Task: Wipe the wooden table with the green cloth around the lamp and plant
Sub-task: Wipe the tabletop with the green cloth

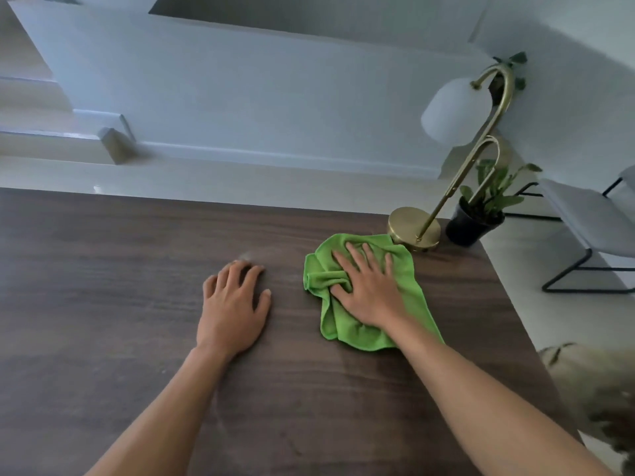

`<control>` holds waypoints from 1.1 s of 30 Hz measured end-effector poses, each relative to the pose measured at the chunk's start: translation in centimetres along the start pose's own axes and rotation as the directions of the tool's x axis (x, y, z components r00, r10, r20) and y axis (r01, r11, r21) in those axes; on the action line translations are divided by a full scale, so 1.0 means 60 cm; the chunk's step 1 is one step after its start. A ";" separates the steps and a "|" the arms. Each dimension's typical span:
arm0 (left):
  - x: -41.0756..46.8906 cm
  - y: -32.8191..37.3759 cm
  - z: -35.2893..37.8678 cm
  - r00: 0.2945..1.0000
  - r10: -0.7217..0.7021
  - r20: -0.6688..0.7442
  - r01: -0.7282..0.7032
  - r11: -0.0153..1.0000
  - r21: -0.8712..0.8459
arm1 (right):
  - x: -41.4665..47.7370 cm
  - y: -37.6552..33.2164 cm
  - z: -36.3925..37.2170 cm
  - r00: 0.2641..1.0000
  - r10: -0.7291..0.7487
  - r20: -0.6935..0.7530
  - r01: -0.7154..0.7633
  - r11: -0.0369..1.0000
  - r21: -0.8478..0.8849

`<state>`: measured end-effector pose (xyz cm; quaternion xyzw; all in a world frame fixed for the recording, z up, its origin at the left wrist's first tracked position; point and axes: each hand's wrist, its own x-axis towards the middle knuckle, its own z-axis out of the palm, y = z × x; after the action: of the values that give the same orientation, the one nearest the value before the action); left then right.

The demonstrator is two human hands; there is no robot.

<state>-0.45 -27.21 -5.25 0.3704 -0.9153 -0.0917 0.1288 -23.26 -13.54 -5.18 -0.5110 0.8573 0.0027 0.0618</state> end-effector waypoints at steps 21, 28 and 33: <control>0.001 0.000 0.002 1.000 -0.012 -0.026 0.012 1.000 -0.001 | -0.041 -0.052 -0.007 0.998 0.039 0.058 -0.037 0.999 -0.023; 0.002 0.002 0.004 0.999 -0.020 -0.032 0.020 1.000 0.002 | 0.002 -0.035 -0.024 0.986 0.134 0.095 -0.132 0.991 -0.033; 0.000 0.002 0.006 0.999 -0.023 -0.045 0.022 1.000 -0.017 | 0.149 -0.073 -0.014 0.986 0.157 0.062 -0.153 0.986 -0.065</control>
<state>-0.63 -27.09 -5.55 0.3814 -0.9072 -0.0924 0.1515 -23.70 -23.51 -5.05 -0.4441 0.8914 0.0503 0.0748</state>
